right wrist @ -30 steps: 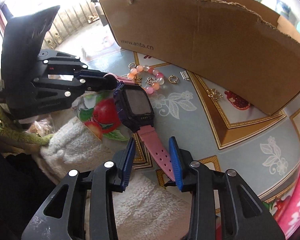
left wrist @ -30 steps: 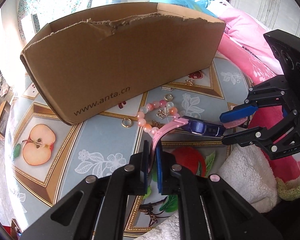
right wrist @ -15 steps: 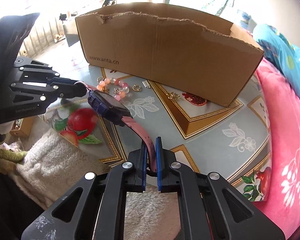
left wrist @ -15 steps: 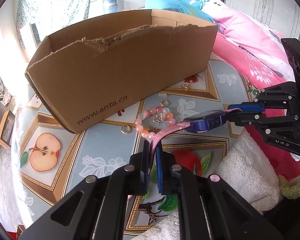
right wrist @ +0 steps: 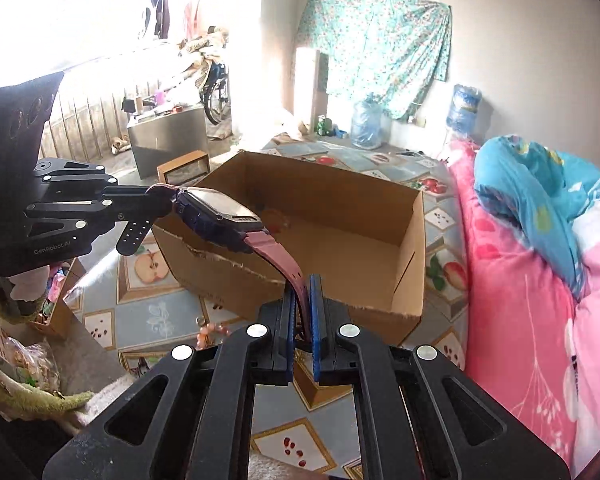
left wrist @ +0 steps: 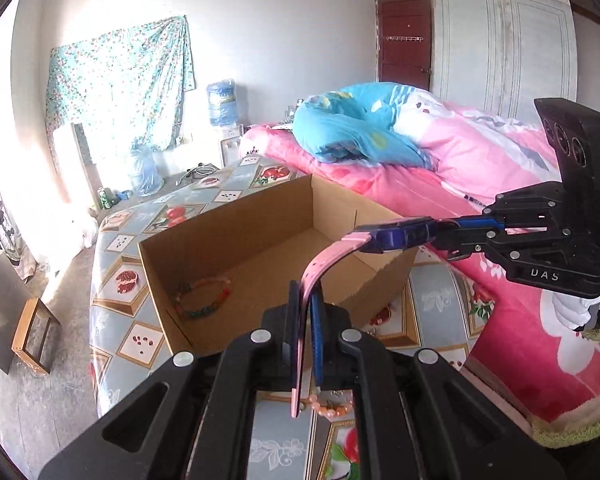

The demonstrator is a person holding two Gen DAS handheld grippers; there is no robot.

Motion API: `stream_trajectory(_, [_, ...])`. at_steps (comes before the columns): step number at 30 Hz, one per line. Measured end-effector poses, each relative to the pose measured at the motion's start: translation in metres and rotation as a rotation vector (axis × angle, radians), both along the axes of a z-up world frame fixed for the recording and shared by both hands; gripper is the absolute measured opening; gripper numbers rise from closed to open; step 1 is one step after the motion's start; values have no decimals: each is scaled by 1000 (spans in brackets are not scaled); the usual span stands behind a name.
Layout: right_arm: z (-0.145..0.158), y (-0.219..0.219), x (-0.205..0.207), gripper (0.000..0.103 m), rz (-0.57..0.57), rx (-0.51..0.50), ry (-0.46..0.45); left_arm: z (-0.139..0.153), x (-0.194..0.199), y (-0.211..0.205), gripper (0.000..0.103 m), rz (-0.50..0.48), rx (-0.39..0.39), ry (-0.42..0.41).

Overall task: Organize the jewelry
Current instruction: 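Carry the watch over the box with the right gripper while the left gripper releases the strap, then lower the watch into the box and open the right gripper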

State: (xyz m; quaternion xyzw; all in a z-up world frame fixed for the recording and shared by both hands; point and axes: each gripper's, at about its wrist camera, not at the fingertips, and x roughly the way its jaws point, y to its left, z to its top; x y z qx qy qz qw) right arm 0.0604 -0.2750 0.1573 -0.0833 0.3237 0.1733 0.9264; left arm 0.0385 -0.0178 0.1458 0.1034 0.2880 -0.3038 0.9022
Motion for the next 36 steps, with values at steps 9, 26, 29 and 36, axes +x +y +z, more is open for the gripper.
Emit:
stream_trajectory(9, [-41, 2, 151, 4, 40, -43, 440, -35, 142, -9, 5, 87, 28, 400])
stream_trajectory(26, [-120, 36, 245, 3, 55, -445, 698, -74, 190, -8, 25, 117, 97, 545])
stream_trajectory(29, [-120, 38, 252, 4, 44, -465, 680, -65, 180, 1, 28, 112, 64, 516])
stream_trajectory(36, [-122, 43, 260, 8, -6, -519, 625, -48, 154, 19, 36, 121, 17, 451])
